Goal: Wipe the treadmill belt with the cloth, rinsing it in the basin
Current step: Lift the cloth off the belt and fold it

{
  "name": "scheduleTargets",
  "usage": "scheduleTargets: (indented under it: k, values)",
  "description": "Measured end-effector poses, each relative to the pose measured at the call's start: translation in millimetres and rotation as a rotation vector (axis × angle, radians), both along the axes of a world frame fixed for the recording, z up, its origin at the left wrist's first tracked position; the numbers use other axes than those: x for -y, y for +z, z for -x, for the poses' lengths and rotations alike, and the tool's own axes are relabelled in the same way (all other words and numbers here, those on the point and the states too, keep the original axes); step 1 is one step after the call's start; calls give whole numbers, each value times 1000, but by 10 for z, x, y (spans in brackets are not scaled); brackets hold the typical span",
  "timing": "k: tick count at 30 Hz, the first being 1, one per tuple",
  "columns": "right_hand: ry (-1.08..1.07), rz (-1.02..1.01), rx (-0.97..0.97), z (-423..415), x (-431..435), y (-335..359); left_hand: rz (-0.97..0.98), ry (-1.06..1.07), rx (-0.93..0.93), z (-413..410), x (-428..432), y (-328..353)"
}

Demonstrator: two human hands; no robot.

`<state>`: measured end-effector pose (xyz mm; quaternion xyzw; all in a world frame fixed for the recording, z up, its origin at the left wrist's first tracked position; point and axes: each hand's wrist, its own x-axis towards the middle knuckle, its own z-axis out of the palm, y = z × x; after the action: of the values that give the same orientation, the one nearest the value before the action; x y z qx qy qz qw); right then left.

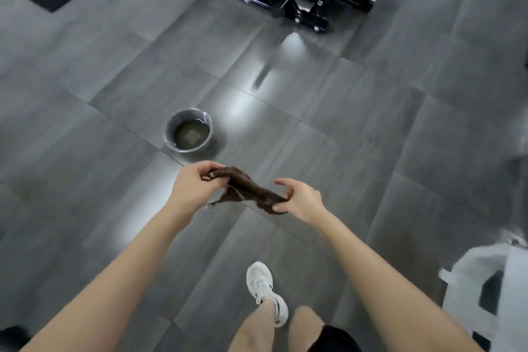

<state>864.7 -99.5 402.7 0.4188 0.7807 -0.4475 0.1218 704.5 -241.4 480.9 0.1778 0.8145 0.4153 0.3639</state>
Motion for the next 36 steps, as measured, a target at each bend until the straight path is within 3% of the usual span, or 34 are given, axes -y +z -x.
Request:
scheduleTargets:
  k: [4,8,12,17,21,23,26,32,36]
  values:
    - [51,27,13,803,-398,-153,-18,-41,117,830,-435,70]
    - [62,-100,72,1547,-868,-269,64,-98,40,1759,-895,-136]
    - [-202,117,73,2280,-1277,-621,235,-59,-26,2664,-1286,-711]
    - [-550,243,80,3258,-1657,-1314,392,-13,0,3450,-1842,-1737]
    - [-971,351,46,3955,-1846,-2080,427,-120,198,3860,-2147,-2740]
    - [-1067,360,30,4233,-1839,-2454,466,-209,322,4010,-2213,-3196]
    - [-1060,262,39,4572,-1794,-3099,510,-232,433,4334,-2241,-3899]
    - [-1020,84,180,5048,-1535,-4262,585,-228,276,5164,-2150,-4871]
    - [-920,-11,260,5367,-1412,-4664,580,-236,280,5548,-2008,-5231]
